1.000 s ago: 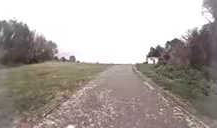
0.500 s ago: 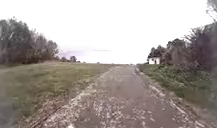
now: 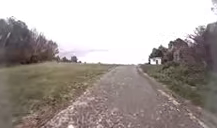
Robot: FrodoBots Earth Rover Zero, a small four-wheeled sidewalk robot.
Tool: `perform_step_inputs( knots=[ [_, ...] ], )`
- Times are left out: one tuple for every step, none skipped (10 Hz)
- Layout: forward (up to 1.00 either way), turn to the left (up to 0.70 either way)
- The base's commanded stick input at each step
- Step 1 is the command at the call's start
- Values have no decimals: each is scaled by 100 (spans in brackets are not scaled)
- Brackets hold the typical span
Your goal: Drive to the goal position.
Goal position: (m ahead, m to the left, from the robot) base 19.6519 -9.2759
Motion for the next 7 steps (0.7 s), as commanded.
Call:
perform_step_inputs(
  knots=[
    [85, -34],
    [85, -34],
    [85, -15],
    [85, 0],
    [85, 0],
    [85, 0],
    [85, 0]
  ],
)
